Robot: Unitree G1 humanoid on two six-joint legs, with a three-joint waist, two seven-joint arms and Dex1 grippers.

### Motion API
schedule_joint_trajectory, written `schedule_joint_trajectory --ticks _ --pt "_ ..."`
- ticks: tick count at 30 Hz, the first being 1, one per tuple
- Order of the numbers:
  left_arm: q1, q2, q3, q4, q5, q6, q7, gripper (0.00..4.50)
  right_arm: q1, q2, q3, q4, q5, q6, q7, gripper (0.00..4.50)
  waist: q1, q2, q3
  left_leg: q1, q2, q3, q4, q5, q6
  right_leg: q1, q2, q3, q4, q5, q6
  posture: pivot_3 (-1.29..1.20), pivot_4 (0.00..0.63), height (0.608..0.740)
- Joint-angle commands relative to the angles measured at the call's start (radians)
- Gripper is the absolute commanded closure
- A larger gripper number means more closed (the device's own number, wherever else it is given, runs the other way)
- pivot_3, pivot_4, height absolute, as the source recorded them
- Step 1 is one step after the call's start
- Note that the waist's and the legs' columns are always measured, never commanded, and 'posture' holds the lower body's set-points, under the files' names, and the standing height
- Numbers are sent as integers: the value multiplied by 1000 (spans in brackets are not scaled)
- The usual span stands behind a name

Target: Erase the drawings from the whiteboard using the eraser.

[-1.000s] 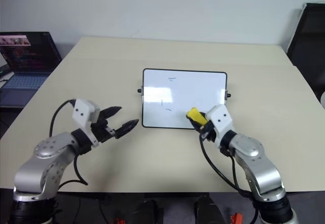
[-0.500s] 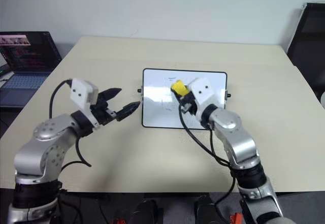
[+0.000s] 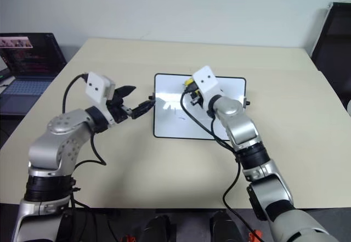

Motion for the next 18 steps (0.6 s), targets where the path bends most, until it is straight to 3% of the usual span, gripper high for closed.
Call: schedule_joint_trajectory --ticks 1,7,10,18 --pt "2 6 -1 -9 9 -34 -21 0 -76 33 -3 72 -26 -63 -12 3180 -2 0 0 0 0 0 0 0 0 0 0 0 0 0 0 0 150 740" --pt "6 -2 -13 -2 19 -50 -34 0 -159 72 72 234 -70 -89 92 3180 -14 0 0 0 0 0 0 0 0 0 0 0 1 0 0 0 150 740" --pt "6 -5 -15 3 20 -56 -35 0 -193 61 62 300 -108 -127 51 3180 -13 0 0 0 0 -1 0 0 0 0 0 0 1 0 0 0 150 740" --pt "8 -13 -17 13 25 -69 -38 0 -155 -83 89 309 -182 -147 99 3180 0 0 0 0 0 -1 2 0 0 1 0 -1 1 -1 3 0 150 740"
